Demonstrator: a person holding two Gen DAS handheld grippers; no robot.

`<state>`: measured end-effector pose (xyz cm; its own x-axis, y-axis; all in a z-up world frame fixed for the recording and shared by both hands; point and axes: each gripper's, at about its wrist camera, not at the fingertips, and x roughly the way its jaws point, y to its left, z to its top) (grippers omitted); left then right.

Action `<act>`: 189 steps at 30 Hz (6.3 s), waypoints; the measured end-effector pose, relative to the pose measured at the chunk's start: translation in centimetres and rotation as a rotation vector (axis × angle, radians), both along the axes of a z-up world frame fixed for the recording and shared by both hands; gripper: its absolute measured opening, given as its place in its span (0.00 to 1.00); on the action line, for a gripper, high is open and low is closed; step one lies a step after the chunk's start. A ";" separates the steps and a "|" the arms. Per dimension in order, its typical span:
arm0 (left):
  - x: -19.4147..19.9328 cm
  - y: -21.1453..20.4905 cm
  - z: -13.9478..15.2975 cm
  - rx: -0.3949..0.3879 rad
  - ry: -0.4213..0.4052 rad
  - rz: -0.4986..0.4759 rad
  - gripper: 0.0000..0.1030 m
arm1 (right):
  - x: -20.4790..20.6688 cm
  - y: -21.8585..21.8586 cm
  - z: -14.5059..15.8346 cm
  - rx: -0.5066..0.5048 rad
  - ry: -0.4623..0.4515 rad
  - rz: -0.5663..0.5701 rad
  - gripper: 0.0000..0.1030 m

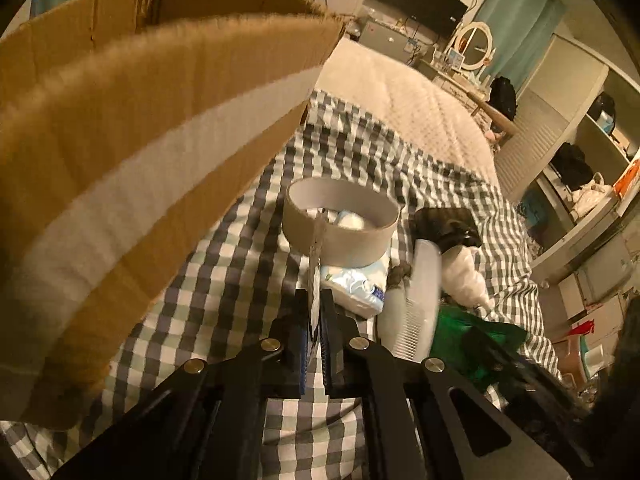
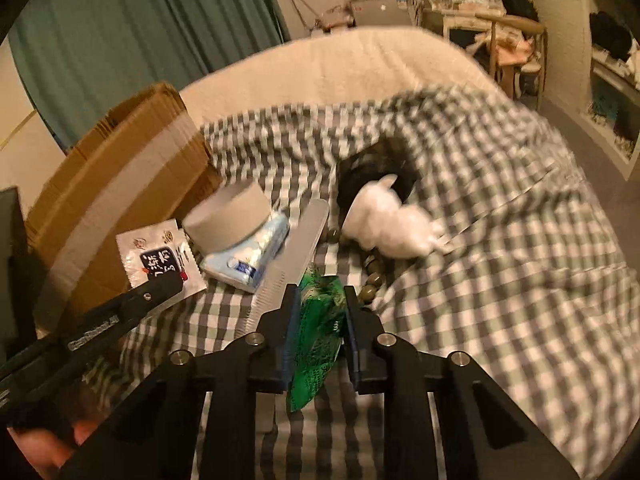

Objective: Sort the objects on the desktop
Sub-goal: 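Grasp the red-white sachet with the left tool while the right grasps the green packet, then carry the sachet and green packet into the cardboard box and release both, then grasp the white comb with the left tool while the right grasps the white figurine, then carry the comb and figurine into the cardboard box and release both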

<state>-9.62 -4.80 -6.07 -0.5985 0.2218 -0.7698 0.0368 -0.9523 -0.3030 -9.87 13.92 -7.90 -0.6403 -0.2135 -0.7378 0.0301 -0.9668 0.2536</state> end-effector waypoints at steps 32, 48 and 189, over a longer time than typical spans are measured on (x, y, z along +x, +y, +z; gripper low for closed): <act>5.1 -13.1 14.3 0.037 0.423 0.201 0.05 | -3.7 -17.0 16.2 -0.060 0.265 0.314 0.18; 4.4 -12.9 10.9 0.011 0.326 0.245 0.83 | -0.6 -9.8 14.6 -0.047 0.215 0.134 0.62; 5.1 -2.2 13.9 0.065 0.406 -0.140 0.26 | 2.0 -3.3 13.7 0.072 0.162 0.165 0.54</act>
